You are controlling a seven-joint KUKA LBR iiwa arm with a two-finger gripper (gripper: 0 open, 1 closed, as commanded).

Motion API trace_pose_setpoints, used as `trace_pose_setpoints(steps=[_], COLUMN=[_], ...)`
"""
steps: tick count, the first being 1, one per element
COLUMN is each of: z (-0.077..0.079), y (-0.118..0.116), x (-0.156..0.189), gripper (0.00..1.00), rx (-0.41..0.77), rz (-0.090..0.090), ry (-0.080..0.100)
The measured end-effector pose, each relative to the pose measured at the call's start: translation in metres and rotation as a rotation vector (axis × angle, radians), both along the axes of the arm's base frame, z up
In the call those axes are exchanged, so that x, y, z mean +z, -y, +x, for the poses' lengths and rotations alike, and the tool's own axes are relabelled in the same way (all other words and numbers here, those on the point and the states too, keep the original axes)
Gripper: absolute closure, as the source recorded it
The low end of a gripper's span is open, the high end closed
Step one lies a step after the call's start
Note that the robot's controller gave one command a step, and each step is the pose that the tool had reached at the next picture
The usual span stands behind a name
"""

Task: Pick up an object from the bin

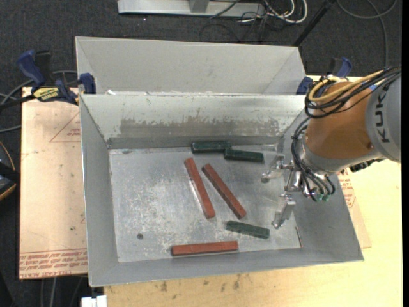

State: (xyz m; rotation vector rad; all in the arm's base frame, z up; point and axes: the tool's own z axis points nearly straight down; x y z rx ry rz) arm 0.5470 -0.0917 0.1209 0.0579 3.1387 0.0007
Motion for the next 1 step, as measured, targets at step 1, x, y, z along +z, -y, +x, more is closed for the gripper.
trace_pose_setpoints(steps=[1], z=[-0.0399], y=[-0.0275], x=[-0.047], gripper=[1.0], rx=[-0.112], rz=[0.0], ry=[0.013])
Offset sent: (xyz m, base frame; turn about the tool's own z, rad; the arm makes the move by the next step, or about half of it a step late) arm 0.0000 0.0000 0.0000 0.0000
